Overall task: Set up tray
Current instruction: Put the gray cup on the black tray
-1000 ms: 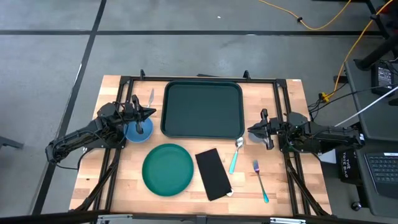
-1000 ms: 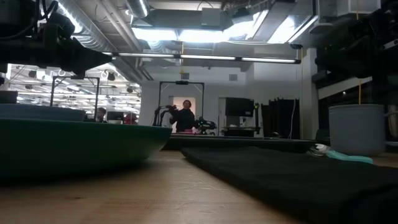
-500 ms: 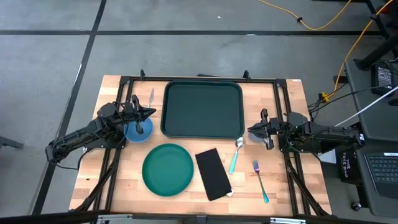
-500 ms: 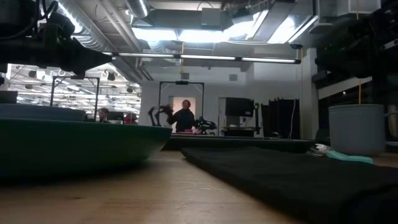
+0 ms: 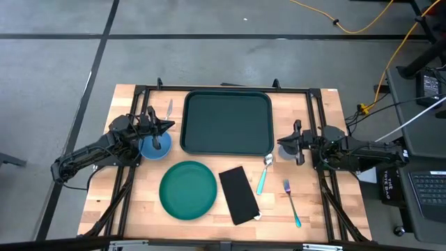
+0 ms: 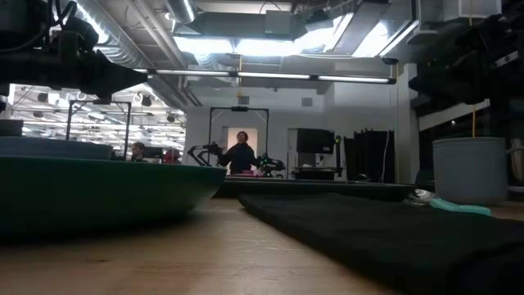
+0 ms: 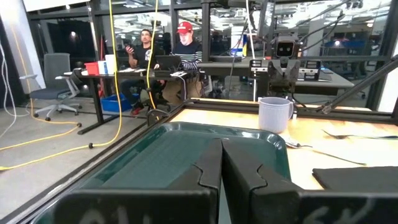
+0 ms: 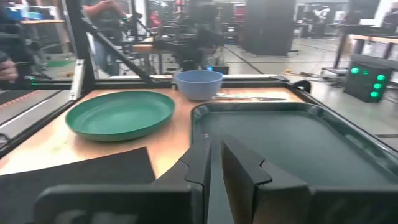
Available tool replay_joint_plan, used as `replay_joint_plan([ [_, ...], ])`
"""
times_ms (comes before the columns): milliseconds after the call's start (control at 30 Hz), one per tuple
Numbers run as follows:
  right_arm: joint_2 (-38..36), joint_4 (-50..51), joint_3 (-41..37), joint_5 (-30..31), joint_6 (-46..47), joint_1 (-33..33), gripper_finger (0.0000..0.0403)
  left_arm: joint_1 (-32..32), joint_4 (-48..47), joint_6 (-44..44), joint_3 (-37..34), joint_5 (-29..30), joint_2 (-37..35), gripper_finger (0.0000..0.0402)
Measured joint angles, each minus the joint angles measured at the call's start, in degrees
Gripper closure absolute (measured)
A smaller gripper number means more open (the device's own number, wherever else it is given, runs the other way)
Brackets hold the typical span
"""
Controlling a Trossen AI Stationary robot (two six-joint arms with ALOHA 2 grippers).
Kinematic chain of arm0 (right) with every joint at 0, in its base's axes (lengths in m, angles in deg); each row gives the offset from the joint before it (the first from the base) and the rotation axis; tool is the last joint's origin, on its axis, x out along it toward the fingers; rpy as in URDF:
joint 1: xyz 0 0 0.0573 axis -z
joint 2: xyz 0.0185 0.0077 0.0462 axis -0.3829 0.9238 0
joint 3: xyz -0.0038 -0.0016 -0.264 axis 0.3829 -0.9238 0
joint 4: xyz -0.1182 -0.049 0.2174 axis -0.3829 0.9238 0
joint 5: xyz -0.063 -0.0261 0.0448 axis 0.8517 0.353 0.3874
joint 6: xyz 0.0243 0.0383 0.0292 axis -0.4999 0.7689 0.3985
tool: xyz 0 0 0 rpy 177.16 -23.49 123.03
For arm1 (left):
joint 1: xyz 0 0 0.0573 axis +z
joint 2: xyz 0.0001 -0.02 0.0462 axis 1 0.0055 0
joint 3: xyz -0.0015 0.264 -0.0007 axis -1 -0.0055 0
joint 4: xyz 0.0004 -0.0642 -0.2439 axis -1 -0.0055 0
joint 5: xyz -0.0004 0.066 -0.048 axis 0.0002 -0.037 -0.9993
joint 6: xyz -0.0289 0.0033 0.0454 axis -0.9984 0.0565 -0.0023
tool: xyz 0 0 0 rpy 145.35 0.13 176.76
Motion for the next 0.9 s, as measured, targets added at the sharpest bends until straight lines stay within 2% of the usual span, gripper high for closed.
replay_joint_plan([
  [167, 0.0, -0.7, 0.0, 5.0, 3.0, 0.0, 0.0370, 0.0, 0.9, -0.8, 0.0, 0.0, 0.0, 0.0398],
  [300, 0.0, -0.7, 0.0, 5.5, 2.8, 0.0, 0.0396, 0.0, 4.3, -3.3, 0.0, 0.0, 0.9, 0.0400],
  [500, 1.2, 1.4, 2.5, 9.2, 2.5, 0.0, 0.0398, 0.0, 8.1, -3.2, 0.2, 0.1, 5.8, 0.0400],
  [667, 5.2, 1.4, 5.3, 11.7, 3.0, 0.0, 0.0399, 0.0, 11.9, -3.4, 2.3, 0.3, 11.9, 0.0401],
  [800, 10.6, 1.7, 7.7, 14.1, 6.6, 0.0, 0.0400, -0.1, 12.3, -7.2, 5.9, -0.3, 17.8, 0.0399],
  [900, 15.8, 1.6, 10.3, 15.2, 7.5, 0.0, 0.0401, -0.9, 12.8, -4.3, 7.2, -0.4, 22.4, 0.0399],
])
